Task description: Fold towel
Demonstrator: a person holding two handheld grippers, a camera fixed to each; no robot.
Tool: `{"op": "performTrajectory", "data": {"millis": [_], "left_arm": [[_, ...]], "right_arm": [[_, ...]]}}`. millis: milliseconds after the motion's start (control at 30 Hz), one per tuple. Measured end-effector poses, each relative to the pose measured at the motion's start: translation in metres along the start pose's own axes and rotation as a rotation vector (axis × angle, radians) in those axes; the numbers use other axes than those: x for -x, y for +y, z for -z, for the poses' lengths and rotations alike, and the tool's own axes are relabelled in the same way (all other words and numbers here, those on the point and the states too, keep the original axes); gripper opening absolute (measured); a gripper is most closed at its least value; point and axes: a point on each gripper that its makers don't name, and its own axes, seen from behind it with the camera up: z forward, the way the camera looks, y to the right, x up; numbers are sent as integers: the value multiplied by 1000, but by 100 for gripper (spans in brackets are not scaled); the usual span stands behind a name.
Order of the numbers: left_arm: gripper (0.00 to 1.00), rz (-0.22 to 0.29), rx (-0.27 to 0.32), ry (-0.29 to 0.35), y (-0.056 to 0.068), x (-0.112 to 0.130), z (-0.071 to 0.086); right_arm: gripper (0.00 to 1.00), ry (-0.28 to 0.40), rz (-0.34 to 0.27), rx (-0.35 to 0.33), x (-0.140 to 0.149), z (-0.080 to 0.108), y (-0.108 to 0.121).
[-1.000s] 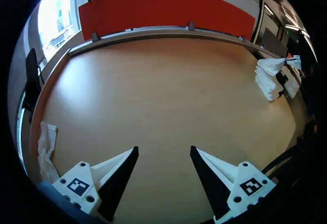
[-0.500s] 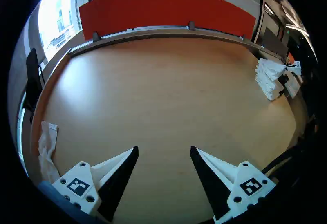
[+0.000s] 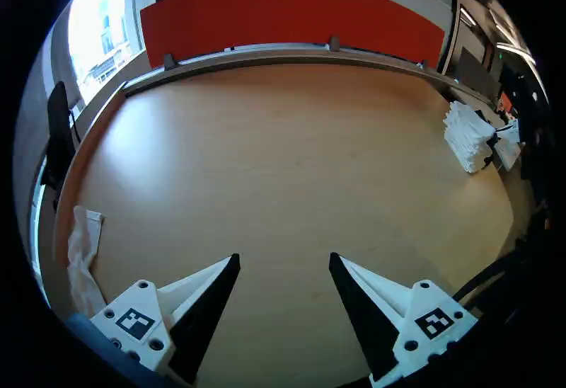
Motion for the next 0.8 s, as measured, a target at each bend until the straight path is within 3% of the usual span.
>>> {"op": "performTrajectory", "data": {"millis": [367,800], "left_arm": [[94,1,-2,-5,1,3,1],[94,2,-4,-4,1,4,2]], "right_arm": [[4,-63,-38,4,27,-15,-1],[4,-81,-46,15,31,-22,-3]]}}
